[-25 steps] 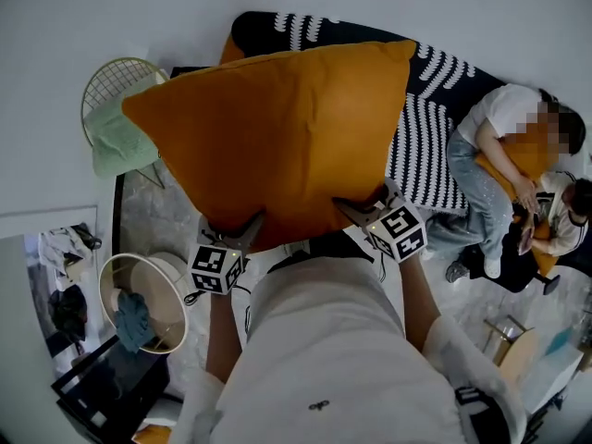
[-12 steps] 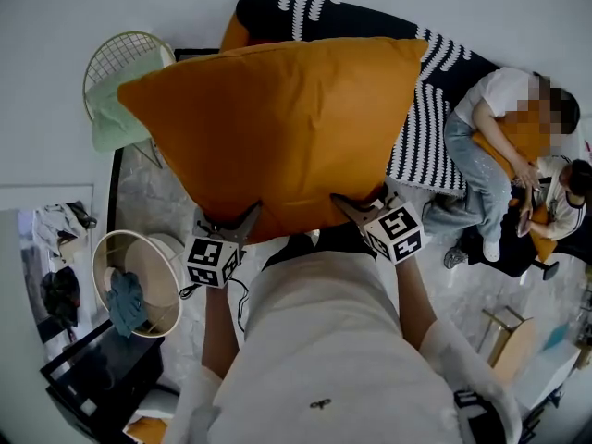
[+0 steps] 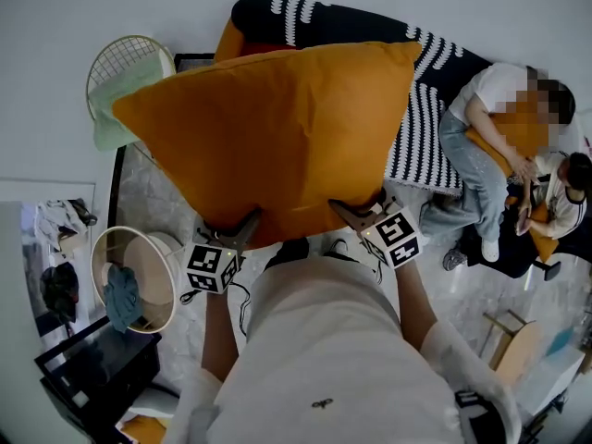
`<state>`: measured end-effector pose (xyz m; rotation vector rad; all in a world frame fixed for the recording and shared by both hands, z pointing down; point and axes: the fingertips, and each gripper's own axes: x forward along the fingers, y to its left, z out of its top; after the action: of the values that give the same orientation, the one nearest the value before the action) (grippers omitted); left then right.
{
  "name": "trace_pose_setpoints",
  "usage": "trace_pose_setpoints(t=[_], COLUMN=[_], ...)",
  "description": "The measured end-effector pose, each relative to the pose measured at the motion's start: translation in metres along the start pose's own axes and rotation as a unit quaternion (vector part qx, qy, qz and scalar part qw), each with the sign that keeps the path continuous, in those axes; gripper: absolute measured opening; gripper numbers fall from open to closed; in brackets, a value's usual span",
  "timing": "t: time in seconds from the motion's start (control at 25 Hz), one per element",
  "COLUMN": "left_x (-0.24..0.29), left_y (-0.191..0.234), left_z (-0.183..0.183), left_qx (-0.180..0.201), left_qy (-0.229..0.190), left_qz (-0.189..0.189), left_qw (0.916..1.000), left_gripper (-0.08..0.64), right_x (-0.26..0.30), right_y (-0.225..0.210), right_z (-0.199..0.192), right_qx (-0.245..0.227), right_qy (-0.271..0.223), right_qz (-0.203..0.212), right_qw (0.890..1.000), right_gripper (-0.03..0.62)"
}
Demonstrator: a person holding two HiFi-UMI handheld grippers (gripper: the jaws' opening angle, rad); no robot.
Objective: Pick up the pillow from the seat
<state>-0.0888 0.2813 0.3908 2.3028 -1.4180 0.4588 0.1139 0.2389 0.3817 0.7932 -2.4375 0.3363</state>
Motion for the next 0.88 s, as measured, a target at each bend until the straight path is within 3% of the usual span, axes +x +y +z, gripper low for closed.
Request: trace_pose_setpoints(t=[0.52, 0.88], left_x=[-0.013, -0.020], left_y=[-0.107, -0.149], left_z=[-0.044, -0.057], left_qx=[-0.009, -0.012], left_qy=[0.039, 0.042], left_qz=[0.004, 0.013], left_qw=[0.9992, 0.9990], left_gripper=[0.351, 0.351], right_x=[-0.076, -0.107], right_y=[0.001, 0.000], right_z=[-0.084, -0.109], right_qx=[0.020, 0.017], right_qy=[0.021, 0.021], right_qz=[0.018, 0.020], right_qw=[0.999, 0.999], right_gripper=[0.311, 0.311])
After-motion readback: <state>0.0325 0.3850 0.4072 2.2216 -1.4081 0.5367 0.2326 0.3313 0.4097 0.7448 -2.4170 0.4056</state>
